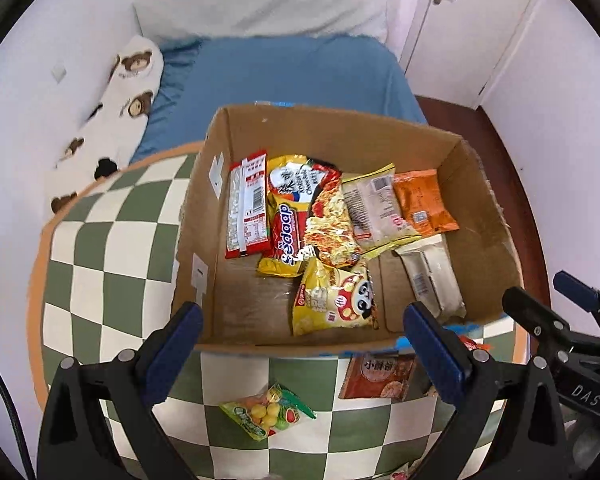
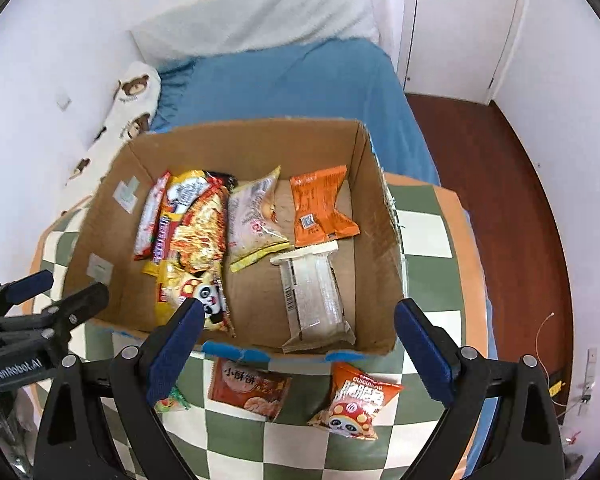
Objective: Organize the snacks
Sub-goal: 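Lift both tools out of the box back toward the cloth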
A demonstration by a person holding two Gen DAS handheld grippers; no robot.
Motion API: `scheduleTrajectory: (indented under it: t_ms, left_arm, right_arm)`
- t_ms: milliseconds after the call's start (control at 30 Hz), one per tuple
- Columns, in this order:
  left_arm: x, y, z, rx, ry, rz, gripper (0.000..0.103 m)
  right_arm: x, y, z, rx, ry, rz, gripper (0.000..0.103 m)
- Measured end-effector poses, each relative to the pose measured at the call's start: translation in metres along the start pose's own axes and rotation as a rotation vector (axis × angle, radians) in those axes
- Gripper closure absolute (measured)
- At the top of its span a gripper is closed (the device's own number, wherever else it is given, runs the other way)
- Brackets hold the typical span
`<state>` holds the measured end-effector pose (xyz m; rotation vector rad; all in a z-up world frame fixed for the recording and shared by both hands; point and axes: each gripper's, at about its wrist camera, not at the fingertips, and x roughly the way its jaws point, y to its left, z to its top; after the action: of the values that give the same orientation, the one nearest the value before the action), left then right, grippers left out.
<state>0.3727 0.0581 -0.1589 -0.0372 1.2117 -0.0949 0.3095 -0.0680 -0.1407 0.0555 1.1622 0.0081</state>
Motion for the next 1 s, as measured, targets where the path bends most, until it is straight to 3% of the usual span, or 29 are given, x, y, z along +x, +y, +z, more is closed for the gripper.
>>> scheduleTrajectory:
  t_ms: [400,600,800,1000]
  left_arm:
    - [-0.064,-0.007,-0.037,0.04,-0.15,0.017,0.0]
    - [-0.091,-0.007,-0.049,0.033,-0.204,0.01,0.0]
    - [-0.075,0.005,-0.065,0.006,-0.179,0.061,0.0]
    - [-0.015,0.031,-0.094,-0.01,-0.054,0.132,0.0]
  right_arm:
    - [-0.08,0.009,-0.036,-0.016,-0.159,-0.013,0.005]
    - [-0.105,0.011,-0.052,0.001,-0.193,0.021,0.005]
    - [-0.095,0.004,-0.077,0.051,-0.15,0.057,0.005]
    - [-0.018,-0.038,-0.107,0.172,0.022,0.024,0.005]
